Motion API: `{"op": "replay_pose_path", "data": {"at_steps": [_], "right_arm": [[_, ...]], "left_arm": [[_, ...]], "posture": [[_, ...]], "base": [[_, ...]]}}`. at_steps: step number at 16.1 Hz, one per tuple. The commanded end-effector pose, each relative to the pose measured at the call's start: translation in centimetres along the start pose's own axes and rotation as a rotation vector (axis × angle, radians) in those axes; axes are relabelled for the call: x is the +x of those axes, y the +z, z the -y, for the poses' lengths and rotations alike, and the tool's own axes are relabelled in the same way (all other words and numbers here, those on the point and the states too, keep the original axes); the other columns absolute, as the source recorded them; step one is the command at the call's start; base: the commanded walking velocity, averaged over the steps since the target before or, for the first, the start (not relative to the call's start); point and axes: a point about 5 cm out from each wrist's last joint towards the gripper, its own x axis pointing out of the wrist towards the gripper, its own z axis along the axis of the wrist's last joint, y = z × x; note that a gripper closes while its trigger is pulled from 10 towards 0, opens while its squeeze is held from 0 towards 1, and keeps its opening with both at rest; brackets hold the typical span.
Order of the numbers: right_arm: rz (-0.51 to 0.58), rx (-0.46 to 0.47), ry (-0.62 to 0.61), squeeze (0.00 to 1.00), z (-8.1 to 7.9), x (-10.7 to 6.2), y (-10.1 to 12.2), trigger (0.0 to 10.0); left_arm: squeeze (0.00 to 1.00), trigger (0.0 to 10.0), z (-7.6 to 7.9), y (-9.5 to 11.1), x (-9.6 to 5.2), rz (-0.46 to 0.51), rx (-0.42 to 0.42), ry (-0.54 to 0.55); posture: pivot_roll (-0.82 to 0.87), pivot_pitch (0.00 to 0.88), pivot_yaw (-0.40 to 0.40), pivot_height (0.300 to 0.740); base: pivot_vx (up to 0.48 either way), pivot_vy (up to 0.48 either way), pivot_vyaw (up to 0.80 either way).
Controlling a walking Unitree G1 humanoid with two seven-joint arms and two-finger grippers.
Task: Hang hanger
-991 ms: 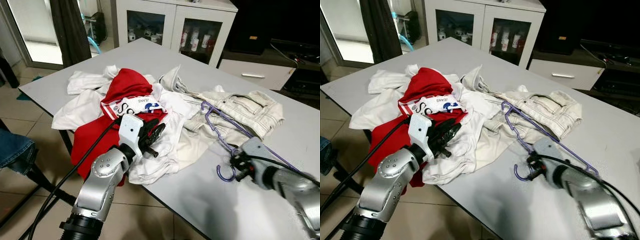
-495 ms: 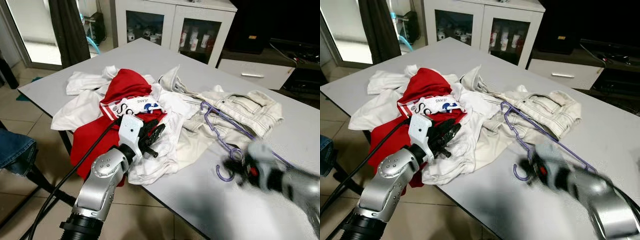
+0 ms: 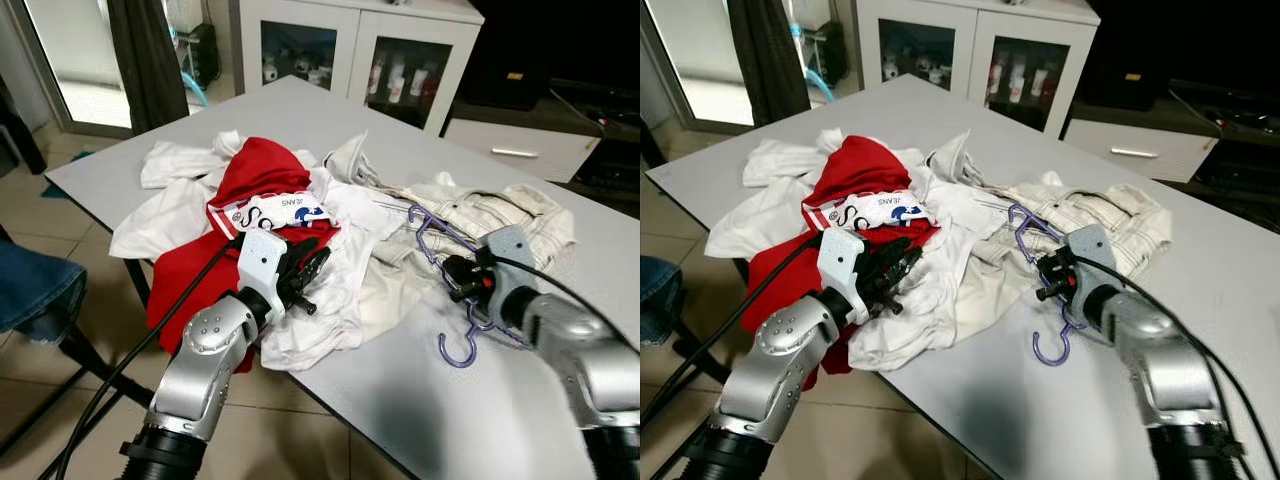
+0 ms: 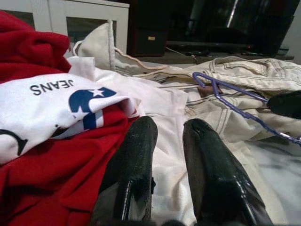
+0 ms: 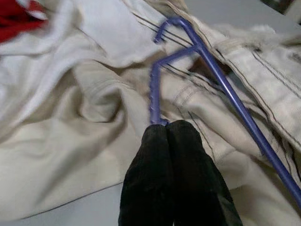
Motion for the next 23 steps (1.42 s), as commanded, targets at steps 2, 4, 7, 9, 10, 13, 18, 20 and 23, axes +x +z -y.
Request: {"op": "replay_pose_path", "data": {"at_steps": [2,4,7,9,10,13,18,20,23], "right_arm": [[-0.018,0.001,-0.109,0.0,0.7,1.1,-0.7,10.0],[-0.047,0.005,-0.205,0.0,1.1,2.0,-1.5,10.0],[-0.14,-0.001,-0.252,0.0,1.8,1.8,-3.5,10.0],[-0.205,-0.003,-0.259,0.0,2.6,1.0,-5.0,10.0],[-0.24,0.005,-0.274,0.0,3.3,0.2,-5.8,10.0],[-0.329,0.017,-0.247,0.0,4.1,-1.5,-7.6,10.0],[-0.411,0.035,-0.126,0.0,3.7,-4.3,-9.0,10.0],[-0.437,0.035,-0.09,0.0,3.6,-5.0,-9.4,10.0],[-0.464,0.039,-0.007,0.0,3.0,-6.2,-9.6,10.0]], "left_arm": [[0.0,10.0,0.3,0.3,0.3,0.005,0.017,-0.01],[0.0,10.0,0.4,0.3,0.4,0.007,0.016,-0.013],[0.0,10.0,0.4,0.4,0.4,0.009,0.015,-0.011],[0.0,10.0,0.4,0.3,0.3,0.006,0.013,-0.008],[0.0,10.0,0.5,0.2,0.2,0.004,0.011,-0.01],[0.0,10.0,0.6,0.2,0.4,0.003,0.01,-0.02],[0.0,10.0,0.6,0.2,0.5,0.003,0.012,-0.031],[0.0,10.0,0.6,0.2,0.5,0.001,0.011,-0.033],[0.0,10.0,0.6,0.2,0.5,0.001,0.011,-0.034]], "posture": [[-0.02,0.0,-0.062,0.74],[-0.02,0.0,-0.063,0.74],[-0.02,0.0,-0.067,0.74],[-0.03,0.0,-0.066,0.74],[-0.03,0.0,-0.064,0.74],[-0.04,0.0,-0.059,0.74],[-0.06,0.0,-0.05,0.74],[-0.07,0.0,-0.049,0.74],[-0.06,0.0,-0.049,0.74]], "base": [[0.0,0.0,0.0],[0.0,0.0,0.0],[0.0,0.0,0.0],[0.0,0.0,0.0],[0.0,0.0,0.0],[0.0,0.0,0.0],[0.0,0.0,0.0],[0.0,0.0,0.0],[0.0,0.0,0.0]]}}
